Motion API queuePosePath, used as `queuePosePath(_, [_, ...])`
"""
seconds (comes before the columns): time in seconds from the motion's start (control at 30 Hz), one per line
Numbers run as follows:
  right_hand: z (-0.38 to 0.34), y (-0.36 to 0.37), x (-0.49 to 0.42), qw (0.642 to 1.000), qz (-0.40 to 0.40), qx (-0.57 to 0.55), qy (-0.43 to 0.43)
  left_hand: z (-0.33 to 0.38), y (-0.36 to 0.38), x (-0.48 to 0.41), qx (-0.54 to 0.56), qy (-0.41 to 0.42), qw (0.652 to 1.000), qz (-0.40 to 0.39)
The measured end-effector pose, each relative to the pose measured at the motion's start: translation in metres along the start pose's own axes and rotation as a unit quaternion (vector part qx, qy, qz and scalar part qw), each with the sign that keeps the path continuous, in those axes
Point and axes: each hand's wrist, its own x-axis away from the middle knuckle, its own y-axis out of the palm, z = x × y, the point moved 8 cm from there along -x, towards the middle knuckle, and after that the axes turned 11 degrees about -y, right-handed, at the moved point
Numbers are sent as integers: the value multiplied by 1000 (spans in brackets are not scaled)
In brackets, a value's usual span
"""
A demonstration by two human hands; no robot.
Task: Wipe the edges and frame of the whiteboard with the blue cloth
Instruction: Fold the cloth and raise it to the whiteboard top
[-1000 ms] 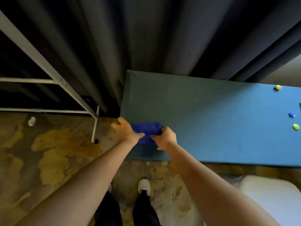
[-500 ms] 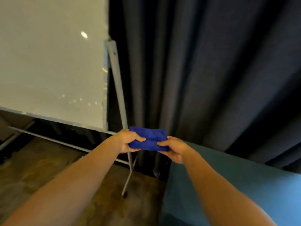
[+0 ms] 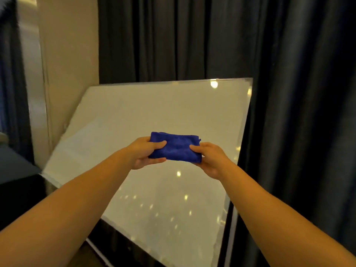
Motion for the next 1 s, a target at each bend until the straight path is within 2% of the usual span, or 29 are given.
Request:
queuePosePath(0.3, [-50, 69, -176, 982, 2, 132, -134, 129, -73, -134, -22, 96, 995, -7])
queuePosePath(0.53, [-71, 90, -338, 945, 84, 236, -209, 222, -93, -287, -49, 145, 988, -9])
queuePosePath(0.8, [-93, 114, -482, 881, 177, 336, -281, 321, -124, -418, -134, 256, 954, 84])
queuePosePath(1.0, [-108, 139, -549, 790, 243, 419, -376, 377, -140, -506, -172, 344, 917, 109])
